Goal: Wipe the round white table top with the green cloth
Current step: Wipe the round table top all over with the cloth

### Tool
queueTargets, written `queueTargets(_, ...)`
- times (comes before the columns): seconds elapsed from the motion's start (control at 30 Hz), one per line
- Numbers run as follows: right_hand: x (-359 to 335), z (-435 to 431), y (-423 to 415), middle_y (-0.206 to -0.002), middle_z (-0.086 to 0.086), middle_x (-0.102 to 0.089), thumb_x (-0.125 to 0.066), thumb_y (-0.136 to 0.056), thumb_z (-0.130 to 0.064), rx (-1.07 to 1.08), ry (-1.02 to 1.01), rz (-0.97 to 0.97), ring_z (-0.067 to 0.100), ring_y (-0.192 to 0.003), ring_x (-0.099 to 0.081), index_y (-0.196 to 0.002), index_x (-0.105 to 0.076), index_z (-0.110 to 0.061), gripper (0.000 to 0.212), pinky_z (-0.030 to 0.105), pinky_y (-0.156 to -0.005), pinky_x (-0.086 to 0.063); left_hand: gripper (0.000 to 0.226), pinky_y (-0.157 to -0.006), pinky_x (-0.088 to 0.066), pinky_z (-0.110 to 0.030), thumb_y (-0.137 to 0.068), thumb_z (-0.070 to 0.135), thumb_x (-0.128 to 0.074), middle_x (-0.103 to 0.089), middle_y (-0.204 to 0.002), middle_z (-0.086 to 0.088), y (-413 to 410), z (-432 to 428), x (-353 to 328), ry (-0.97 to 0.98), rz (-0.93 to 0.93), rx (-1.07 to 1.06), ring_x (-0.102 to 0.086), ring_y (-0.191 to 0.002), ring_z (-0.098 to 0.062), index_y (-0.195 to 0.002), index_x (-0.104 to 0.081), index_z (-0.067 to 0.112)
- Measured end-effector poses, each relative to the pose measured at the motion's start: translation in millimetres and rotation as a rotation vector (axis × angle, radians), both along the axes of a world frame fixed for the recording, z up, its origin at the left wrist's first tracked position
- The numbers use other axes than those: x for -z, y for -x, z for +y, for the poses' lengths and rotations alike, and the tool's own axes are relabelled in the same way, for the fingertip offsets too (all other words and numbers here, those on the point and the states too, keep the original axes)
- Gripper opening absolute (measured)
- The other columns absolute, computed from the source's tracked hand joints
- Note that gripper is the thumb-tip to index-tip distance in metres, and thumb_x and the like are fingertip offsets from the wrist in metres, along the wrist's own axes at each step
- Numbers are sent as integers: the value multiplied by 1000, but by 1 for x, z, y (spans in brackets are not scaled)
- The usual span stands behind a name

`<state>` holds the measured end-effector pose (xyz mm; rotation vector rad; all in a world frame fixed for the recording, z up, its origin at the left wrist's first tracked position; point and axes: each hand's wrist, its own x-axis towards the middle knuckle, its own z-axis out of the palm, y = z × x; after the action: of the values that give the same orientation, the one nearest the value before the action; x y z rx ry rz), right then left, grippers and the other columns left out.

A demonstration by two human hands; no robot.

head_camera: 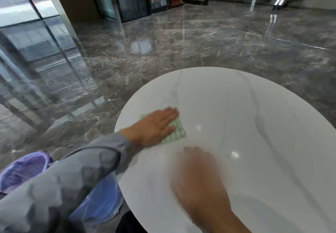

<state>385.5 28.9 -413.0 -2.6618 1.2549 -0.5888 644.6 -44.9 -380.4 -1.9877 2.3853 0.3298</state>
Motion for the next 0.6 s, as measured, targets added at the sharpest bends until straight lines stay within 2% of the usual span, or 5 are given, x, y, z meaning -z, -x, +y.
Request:
queueTargets(0.17,0,-2,0,-143,-3,-52,-52,-92,-48,-2,-18,10,25,-138,-46,-132,-58,-26,45,50,-118,-31,66,-130,-2,-36,-112,46,-24,0,-176,-5,-81,-73,-4,4,-52,-364,2,-162,-21,-167,-5,14)
queueTargets(0.3,1,-4,-1,-142,-3,-53,-52,-91,-48,-1,-22,1,25,-137,-47,-131,-59,-26,46,50,-117,-31,68,-130,-3,-42,-112,48,-19,1,-176,-6,-81,-89,0,13,-57,-465,2,-162,-24,-167,-3,11)
queueTargets(0.4,1,-3,0,-142,-2,-53,-53,-91,-47,-8,-13,-4,26,-137,-47,-130,-59,-25,45,52,-117,-33,67,-130,-2,-39,-112,47,-21,2,-176,-6,-52,-72,-3,19,-38,-379,3,-162,-23,-167,-3,11)
queueTargets(0.6,6,-6,-2,-138,2,-59,-52,-88,-49,-1,34,-15,28,-132,-54,-128,-64,-22,50,50,-112,-29,69,-129,9,-33,-111,53,-17,12,-174,6,33,-3,1,21,-8,-30,16,-159,-8,-167,4,20)
